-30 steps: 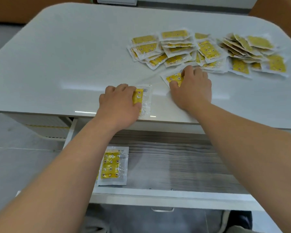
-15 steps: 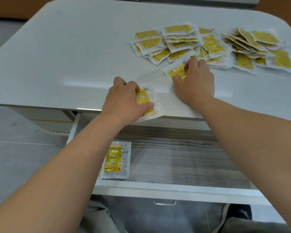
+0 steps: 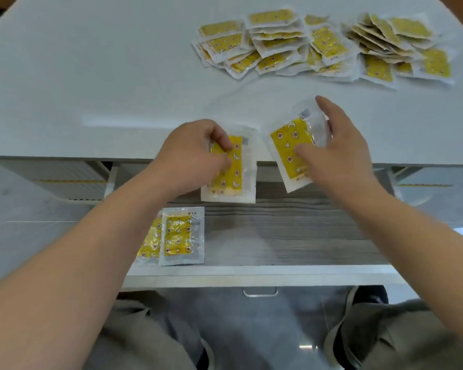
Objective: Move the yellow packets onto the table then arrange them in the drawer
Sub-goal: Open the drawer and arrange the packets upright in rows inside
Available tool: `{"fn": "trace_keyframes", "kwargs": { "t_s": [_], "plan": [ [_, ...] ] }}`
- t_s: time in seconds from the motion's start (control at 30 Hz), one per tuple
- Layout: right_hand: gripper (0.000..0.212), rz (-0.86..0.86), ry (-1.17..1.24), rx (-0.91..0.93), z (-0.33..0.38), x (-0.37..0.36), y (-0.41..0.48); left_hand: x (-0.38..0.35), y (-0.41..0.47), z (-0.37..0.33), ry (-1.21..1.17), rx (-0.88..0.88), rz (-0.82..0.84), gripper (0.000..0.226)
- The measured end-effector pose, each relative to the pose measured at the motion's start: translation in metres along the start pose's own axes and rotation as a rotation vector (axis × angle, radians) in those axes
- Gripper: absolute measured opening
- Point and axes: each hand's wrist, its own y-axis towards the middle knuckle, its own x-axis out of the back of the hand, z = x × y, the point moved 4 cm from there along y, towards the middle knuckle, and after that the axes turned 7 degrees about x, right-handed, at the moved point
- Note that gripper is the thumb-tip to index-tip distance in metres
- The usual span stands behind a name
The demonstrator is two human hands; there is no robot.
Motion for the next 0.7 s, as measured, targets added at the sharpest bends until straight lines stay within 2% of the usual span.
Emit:
{"fn": "trace_keyframes", "kwargs": {
  "t_s": [0.07, 0.13, 0.23, 0.3, 0.43, 0.57, 0.7],
  "plan": [
    [0.059, 0.021, 0.023, -0.014, 0.000, 0.009, -0.028, -0.007, -0.014, 0.011, 0.020, 0.047, 0.136, 0.025],
    [0.033, 0.096, 0.002, -0.007, -0.004, 0.007, -0.042, -0.015, -0.023, 0.021, 0.102, 0.071, 0.244, 0.037],
    [0.021, 0.262, -0.092, -0.004, -0.010, -0.011, -0.048, -0.032, -0.020, 0.038, 0.238, 0.108, 0.323, 0.055],
    [0.027, 0.367, -0.155, -0.025, -0.018, -0.024, -0.049, -0.045, -0.012, 0.053, 0.289, 0.145, 0.366, 0.055],
    [0.050, 0.522, -0.191, -0.045, -0.041, -0.048, -0.050, -0.066, 0.006, 0.080, 0.363, 0.188, 0.398, 0.032],
    [0.064, 0.577, -0.136, -0.141, -0.060, -0.071, -0.043, -0.076, 0.016, 0.095, 0.557, 0.115, 0.387, 0.038],
    [0.068, 0.579, -0.055, -0.261, -0.079, -0.090, -0.041, -0.083, 0.019, 0.102, 0.656, 0.056, 0.359, 0.038]
  ]
}}
